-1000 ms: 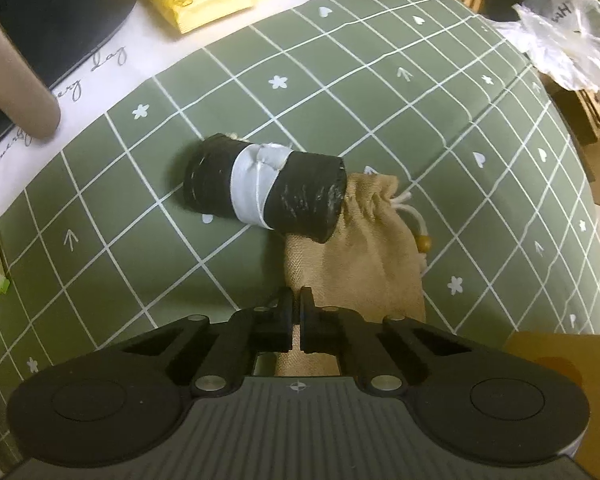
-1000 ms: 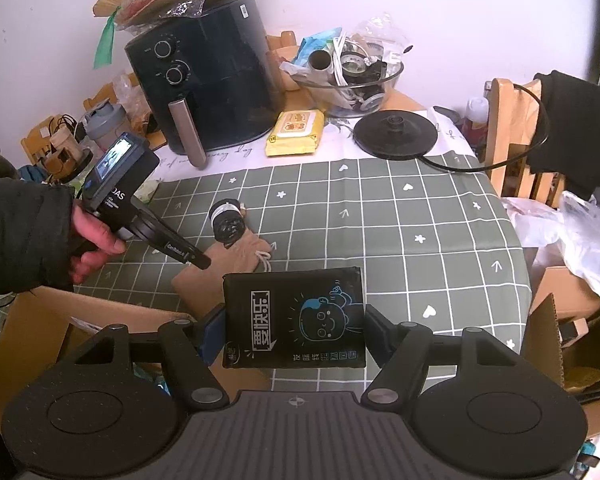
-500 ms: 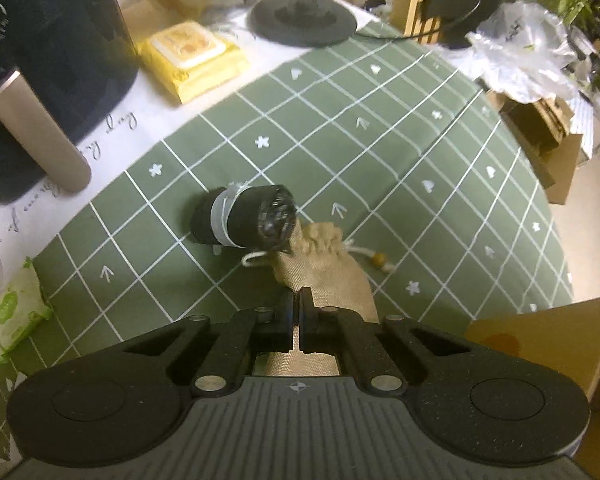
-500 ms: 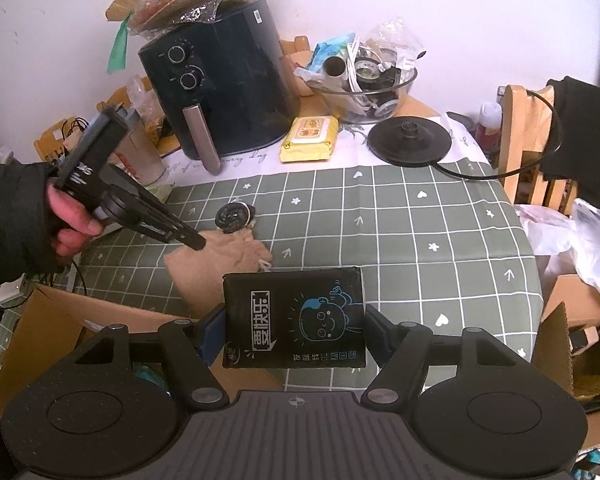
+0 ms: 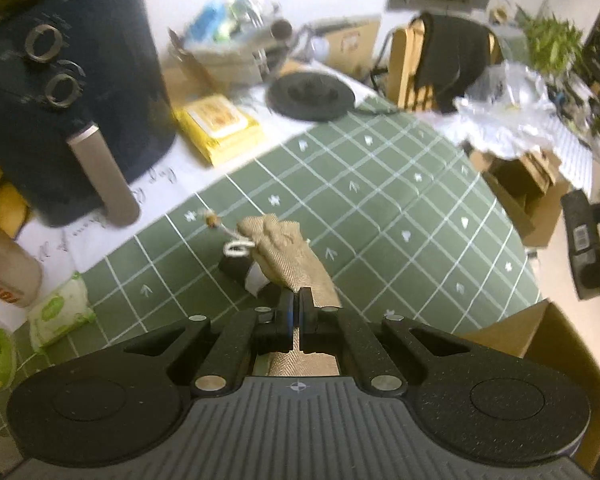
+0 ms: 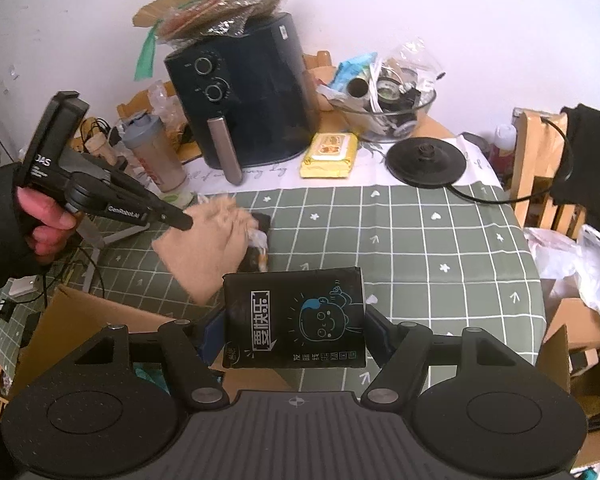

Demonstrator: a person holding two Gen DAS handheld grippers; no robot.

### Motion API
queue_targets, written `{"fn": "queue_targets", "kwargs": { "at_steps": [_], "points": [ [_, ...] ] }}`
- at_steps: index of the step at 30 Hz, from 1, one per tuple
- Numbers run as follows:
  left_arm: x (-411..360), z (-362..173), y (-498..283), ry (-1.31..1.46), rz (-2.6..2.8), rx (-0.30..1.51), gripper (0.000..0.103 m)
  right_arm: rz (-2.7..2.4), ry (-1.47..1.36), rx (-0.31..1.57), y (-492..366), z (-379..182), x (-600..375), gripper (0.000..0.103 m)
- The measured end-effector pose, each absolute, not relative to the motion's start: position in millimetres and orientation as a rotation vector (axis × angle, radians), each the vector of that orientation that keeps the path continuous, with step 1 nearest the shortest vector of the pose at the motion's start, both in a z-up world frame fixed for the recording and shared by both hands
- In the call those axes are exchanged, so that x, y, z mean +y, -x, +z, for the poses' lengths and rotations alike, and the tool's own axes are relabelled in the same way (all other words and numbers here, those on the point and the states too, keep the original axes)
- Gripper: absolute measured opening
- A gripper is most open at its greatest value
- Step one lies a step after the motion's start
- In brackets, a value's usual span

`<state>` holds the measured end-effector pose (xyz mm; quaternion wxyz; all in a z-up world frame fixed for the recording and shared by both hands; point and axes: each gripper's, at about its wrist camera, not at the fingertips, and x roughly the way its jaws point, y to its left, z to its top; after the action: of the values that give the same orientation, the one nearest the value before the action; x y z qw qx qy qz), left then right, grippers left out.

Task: Organize soft objects
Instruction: 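Lift the brown pouch with the left tool while the right tool holds the card pack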

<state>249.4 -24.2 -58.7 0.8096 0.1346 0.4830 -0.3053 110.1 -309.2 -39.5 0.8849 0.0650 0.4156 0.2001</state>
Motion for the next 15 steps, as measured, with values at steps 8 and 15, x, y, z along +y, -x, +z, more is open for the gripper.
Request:
{"fn": "queue_targets", "kwargs": {
  "at_steps": [8,15],
  "points": [
    [-10,-14,-220,-0.209,-0.603,0.917,0.002,0.46,-0.133,0.837,-104,-29,-304,0.072],
    [2,19,-191,-0.145,-0.56,0.848,0.002,0.502,-0.13,0.815,-98,-23,-302,0.071]
  ]
}}
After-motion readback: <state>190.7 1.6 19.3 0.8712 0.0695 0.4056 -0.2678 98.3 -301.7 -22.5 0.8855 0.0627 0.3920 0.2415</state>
